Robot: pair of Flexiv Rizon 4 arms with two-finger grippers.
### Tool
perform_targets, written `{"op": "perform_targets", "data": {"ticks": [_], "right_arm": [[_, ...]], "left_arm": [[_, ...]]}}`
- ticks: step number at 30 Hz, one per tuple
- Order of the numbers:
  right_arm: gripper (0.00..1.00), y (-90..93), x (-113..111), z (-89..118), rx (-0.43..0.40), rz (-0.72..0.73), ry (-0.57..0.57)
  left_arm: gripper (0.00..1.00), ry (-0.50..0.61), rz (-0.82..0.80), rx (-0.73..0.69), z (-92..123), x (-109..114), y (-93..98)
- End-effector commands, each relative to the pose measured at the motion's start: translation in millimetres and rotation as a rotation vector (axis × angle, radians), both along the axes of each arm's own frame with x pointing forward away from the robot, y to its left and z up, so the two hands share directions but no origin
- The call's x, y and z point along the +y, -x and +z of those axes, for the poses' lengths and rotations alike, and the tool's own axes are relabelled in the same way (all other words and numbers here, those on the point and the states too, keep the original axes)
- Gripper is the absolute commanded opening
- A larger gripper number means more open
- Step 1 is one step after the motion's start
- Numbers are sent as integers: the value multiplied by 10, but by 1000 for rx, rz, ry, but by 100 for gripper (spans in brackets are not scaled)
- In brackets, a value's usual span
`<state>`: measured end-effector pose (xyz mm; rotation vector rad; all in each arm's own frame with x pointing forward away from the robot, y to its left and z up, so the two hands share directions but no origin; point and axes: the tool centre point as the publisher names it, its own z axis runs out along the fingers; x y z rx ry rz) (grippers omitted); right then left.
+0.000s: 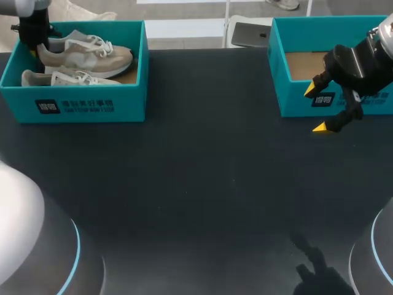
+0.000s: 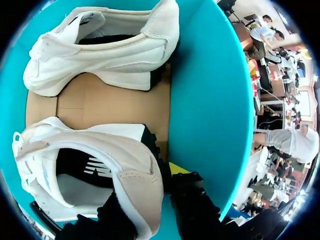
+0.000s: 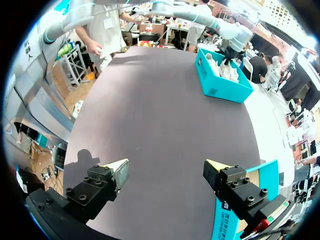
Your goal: Take the shoe out of the shoebox, open the shoe tongue, remove and reinsert the insole, then place the shoe into the shoebox
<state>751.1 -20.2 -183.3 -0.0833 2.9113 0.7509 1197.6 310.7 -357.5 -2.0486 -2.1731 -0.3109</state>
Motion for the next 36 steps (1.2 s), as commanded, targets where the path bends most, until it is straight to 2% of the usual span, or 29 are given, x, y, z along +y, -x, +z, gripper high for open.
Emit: {"op": "perform_targets", "data": {"ticks": [1,3,4,5,7,10,19,25,32,33,36], "right_arm": [[100,-3,5,-4,0,-1,2],[100,-3,5,-4,0,-1,2],[100,-3,5,-4,0,-1,2],[100,-3,5,-4,0,-1,2],[100,-3,5,-4,0,-1,2],[100,-3,5,-4,0,-1,2],[100,-3,5,-4,0,-1,2],[100,-3,5,-4,0,-1,2],[100,-3,5,-4,0,-1,2],[100,-3,5,-4,0,-1,2],[100,-3,5,-4,0,-1,2]], "left_arm": [[39,-3,6,21,-17,-7,-44],[49,-5,6,23,-43,-18,-32],[69,-7,6,24,-53,-22,-29],[83,-8,6,25,-57,-25,-25],[92,-6,9,26,-34,-34,-7],[99,18,0,17,90,-62,21],[99,108,-28,-40,626,-274,113],[99,95,-47,-77,835,-391,280],[100,120,-2,-99,1047,-470,583],[100,125,-1,-98,1113,-481,602],[100,125,-1,-98,1113,-481,602]]}}
